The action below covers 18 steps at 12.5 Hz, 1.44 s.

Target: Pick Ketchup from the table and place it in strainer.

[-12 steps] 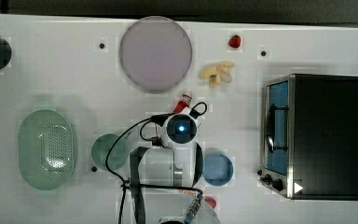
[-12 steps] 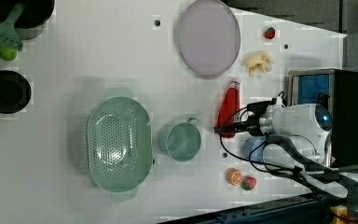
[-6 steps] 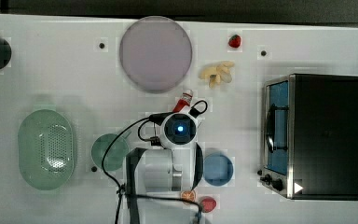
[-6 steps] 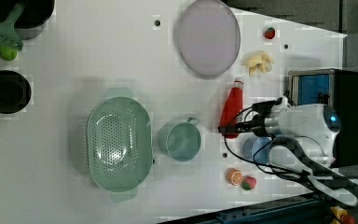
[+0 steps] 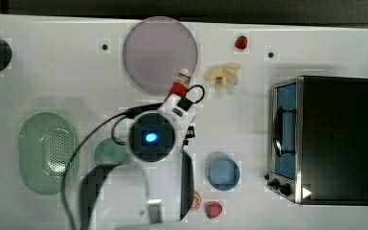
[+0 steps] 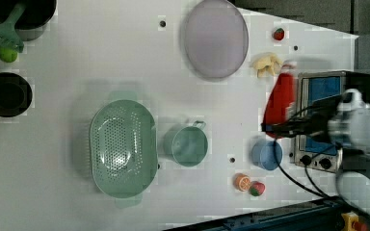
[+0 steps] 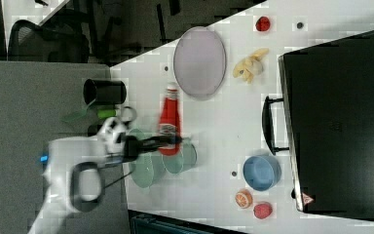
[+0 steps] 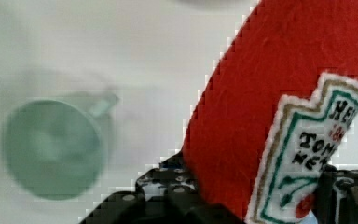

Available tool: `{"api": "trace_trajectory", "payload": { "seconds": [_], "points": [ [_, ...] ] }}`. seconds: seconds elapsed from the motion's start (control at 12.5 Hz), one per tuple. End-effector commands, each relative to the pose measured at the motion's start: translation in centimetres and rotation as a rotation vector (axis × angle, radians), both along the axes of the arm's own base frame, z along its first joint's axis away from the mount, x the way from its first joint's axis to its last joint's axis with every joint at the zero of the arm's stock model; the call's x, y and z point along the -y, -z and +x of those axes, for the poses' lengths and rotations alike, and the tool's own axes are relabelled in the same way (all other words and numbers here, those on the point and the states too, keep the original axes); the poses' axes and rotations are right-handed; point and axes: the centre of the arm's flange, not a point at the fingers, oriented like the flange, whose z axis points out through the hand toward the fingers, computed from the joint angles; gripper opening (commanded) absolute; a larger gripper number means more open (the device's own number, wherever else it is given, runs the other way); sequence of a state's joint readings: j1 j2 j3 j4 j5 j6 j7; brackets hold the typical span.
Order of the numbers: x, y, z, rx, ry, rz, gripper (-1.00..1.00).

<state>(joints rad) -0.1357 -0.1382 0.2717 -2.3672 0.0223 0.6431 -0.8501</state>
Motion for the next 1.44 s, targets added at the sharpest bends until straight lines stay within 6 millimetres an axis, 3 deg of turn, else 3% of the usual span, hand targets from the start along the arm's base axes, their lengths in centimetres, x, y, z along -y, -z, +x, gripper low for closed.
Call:
{"api": "trace_trajectory", "payload": {
  "seconds": [0.08, 0.4, 0.64, 0.8, 1.04, 1.28, 1.44],
  "points": [
    [-7.9, -3.9, -1.4, -0.02, 0.086, -0.001, 0.29],
    [-18.5, -4.8, -4.0, -0.03, 0.191, 0.063, 0.29],
    [-25.4, -2.9, -6.3, -0.029, 0.204, 0.095, 0.29],
    [-28.7, -1.2, -7.2, -0.023, 0.254, 0.151, 0.29],
    [-31.7, 2.1, -8.0, -0.051, 0.332, 0.203, 0.29],
    [-32.3, 6.0, -7.4, -0.058, 0.291, 0.211, 0.29],
    [-32.4, 8.5, -7.1, -0.09, 0.301, 0.229, 0.57]
  ]
}}
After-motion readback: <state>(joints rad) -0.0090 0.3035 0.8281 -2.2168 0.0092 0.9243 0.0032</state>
